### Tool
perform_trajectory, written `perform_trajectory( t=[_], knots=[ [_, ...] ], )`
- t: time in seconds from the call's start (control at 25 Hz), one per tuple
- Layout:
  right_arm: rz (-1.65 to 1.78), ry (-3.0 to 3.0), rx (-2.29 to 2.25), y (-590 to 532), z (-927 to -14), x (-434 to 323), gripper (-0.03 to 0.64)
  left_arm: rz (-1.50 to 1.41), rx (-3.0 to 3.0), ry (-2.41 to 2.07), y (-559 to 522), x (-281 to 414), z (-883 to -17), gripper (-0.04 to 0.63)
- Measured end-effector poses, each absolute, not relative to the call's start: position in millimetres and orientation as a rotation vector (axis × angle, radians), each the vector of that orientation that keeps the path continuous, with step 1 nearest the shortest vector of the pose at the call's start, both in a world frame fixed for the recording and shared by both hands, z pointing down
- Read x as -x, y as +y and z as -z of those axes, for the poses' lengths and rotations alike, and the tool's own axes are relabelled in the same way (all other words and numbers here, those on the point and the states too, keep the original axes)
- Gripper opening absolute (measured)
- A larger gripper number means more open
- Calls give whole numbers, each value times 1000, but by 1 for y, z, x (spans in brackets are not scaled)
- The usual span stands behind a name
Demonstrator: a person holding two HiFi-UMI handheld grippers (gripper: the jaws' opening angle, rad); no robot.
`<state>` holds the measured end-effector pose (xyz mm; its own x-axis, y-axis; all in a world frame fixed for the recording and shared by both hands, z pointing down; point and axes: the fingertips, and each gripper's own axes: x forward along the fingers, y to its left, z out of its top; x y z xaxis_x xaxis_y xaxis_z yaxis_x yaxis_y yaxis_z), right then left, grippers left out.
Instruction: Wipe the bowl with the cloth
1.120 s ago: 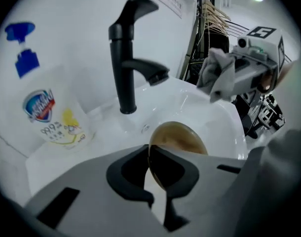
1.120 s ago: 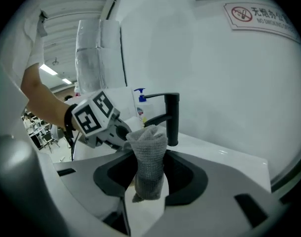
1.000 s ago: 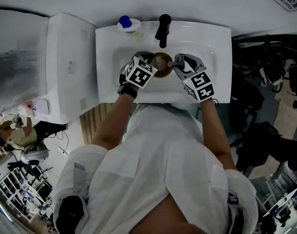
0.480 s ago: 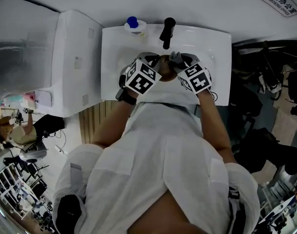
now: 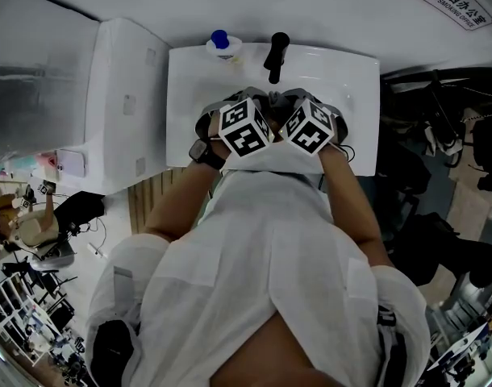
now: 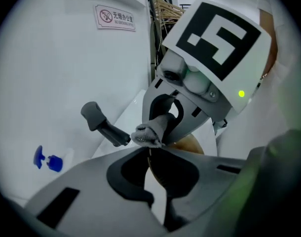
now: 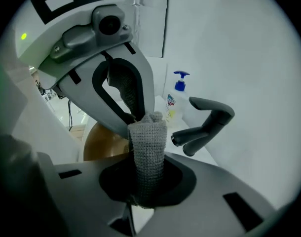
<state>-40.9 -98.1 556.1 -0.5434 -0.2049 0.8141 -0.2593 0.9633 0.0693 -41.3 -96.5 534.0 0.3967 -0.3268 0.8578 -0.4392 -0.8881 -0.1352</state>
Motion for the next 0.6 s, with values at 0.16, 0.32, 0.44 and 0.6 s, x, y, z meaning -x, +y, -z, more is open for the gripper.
perform_trajectory(
  t=[0.16,0.32,0.44,0.6],
  knots=[
    [-172,-2217,-407,-110,-550,39,57,-1431,-2551,-784,-106,43,-526,18],
    [-342,-2309,-570,-126,-541,31,54,-1297,-2578,-961,-119,48,-510,18],
    [-493,-2349,-680,-133,-538,24,52,-1191,-2587,-1075,-123,51,-500,18],
    [-680,-2367,-795,-132,-537,16,51,-1017,-2561,-1213,-126,58,-493,20]
  ],
)
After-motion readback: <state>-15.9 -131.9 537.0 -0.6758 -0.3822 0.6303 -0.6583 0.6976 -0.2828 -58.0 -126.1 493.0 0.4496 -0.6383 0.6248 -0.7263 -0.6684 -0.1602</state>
